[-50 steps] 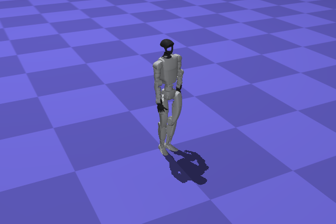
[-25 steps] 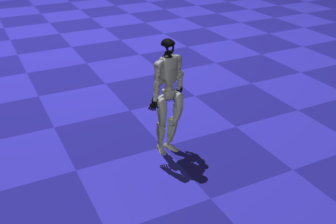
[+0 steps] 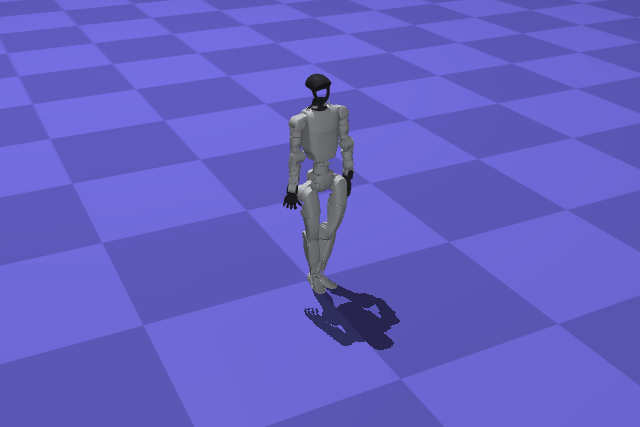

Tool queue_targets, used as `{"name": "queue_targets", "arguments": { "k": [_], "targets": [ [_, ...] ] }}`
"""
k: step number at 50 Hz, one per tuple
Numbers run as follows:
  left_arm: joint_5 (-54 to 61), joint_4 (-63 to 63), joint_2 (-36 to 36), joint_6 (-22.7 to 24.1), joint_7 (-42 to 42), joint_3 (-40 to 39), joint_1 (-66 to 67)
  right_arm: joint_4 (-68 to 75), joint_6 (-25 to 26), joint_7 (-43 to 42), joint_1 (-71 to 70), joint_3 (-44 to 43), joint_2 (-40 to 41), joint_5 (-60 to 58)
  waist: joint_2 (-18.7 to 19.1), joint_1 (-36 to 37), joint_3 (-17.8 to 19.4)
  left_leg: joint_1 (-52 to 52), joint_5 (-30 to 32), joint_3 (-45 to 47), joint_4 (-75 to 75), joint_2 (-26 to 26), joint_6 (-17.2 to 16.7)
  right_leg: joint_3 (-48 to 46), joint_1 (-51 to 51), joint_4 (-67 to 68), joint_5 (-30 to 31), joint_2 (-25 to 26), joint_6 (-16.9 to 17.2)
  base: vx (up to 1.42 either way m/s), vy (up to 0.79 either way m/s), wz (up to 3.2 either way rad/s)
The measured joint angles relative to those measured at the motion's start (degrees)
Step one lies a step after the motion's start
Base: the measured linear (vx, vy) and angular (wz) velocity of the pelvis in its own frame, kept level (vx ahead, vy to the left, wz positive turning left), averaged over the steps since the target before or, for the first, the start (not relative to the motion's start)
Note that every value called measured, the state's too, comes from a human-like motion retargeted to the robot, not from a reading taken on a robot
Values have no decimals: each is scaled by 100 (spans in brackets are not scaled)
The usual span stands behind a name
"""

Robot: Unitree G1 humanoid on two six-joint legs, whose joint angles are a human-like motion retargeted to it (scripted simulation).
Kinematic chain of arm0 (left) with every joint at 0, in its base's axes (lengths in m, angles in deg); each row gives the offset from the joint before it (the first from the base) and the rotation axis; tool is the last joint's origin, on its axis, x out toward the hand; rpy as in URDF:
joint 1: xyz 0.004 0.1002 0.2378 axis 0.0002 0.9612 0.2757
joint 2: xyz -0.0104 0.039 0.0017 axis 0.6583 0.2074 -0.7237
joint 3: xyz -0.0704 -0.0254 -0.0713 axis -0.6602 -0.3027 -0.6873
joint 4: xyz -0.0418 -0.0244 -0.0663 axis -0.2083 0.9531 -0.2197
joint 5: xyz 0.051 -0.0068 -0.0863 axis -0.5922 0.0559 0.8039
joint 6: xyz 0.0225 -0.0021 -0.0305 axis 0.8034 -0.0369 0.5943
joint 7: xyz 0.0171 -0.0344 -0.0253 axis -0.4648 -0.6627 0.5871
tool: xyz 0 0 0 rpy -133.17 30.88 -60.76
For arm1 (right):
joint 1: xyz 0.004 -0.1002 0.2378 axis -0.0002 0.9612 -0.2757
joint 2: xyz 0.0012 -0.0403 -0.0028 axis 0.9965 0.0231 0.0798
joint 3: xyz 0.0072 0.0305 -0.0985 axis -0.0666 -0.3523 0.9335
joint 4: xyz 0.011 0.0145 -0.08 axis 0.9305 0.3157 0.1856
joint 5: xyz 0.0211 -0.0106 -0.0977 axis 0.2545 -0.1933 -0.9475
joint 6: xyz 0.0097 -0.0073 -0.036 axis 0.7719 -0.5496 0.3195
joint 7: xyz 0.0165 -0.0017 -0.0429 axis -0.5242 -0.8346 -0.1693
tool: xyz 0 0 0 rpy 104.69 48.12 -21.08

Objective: In place motions

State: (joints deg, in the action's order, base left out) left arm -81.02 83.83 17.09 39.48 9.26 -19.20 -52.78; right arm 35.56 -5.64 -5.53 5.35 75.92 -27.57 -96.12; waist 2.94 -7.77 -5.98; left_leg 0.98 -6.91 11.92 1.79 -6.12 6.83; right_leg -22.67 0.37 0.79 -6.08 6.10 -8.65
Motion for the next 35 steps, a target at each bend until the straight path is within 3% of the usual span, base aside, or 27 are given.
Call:
{"name": "queue_targets", "arguments": {
  "k": [10,35],
  "targets": [
    [-27,58,-79,28,117,-152,83,-57,-39,88,-68,99,8,-314,7,-493,-68,-1,21,-478,22,-32,-39,-445,4,31,-25,-199,134,2,-1,39],
    [-87,149,52,61,109,-303,176,-16,-78,125,-37,56,8,62,-25,-120,-74,-226,-48,-284,-195,-145,143,-195,48,58,-73,-138,169,0,0,-3]
  ]
}}
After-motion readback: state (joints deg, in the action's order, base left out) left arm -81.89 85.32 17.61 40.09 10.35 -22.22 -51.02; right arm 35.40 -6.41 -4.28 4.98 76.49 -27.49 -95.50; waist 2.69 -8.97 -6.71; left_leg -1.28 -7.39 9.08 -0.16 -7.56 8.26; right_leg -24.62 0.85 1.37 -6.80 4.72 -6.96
